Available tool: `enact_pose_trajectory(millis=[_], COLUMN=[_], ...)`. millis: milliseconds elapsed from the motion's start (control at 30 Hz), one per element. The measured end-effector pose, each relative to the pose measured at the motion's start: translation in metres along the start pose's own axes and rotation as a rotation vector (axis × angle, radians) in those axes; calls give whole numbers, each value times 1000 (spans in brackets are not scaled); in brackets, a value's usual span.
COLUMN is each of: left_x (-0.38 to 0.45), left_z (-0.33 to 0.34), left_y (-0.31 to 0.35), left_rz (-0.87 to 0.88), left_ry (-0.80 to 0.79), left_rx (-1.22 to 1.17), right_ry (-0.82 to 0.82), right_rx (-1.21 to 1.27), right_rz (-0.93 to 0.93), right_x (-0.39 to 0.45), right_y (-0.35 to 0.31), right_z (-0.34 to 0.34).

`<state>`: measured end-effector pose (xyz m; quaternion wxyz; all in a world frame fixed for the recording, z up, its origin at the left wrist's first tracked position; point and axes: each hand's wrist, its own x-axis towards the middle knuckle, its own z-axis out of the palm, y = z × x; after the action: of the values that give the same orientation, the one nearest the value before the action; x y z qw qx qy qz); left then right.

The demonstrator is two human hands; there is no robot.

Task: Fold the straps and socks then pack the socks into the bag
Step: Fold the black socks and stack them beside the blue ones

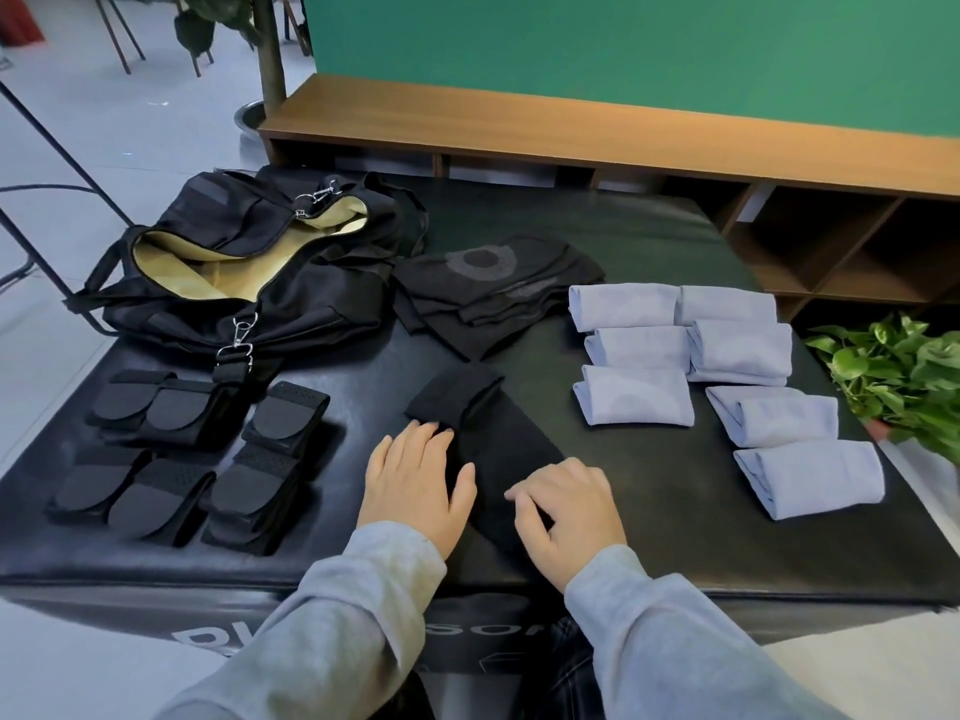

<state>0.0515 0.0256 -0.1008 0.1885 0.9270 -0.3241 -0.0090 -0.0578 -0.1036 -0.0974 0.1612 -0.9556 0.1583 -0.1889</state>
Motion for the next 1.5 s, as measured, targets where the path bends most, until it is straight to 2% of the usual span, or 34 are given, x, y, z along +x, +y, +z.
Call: enact_pose_trajectory(millis=[133, 233, 333, 500, 633, 800, 1067, 1167, 1367, 1500], left_x=[4, 2, -1, -9, -10, -9, -10, -11, -5, 2], left_z=[2, 2, 3, -2, 0, 5, 1, -5, -7, -9], left_y=[0, -3, -5, -3, -2, -7, -7, -5, -3, 0], left_rz=[55, 80, 176, 486, 557, 504, 466, 296, -47, -136], left_ry=[-68, 50, 191, -14, -43, 40, 40, -90, -51, -56], left_rx=[23, -108, -184, -155, -105, -225, -273, -327, -559, -543], right_ry=[56, 58, -41, -163, -179, -198, -88, -61, -168, -222], right_rx=[178, 209, 161, 110, 192, 295, 232, 233, 175, 185], right_rz=[-89, -48, -27, -72, -72, -36, 45, 123, 282, 368], right_x=[-17, -29, -32, -27, -26, -32, -17, -9, 9, 21], right_y=[7, 19, 24, 22, 24, 22, 23, 20, 18, 18], right_z=[-3, -5, -7, -6, -7, -12, -4, -6, -9, -12])
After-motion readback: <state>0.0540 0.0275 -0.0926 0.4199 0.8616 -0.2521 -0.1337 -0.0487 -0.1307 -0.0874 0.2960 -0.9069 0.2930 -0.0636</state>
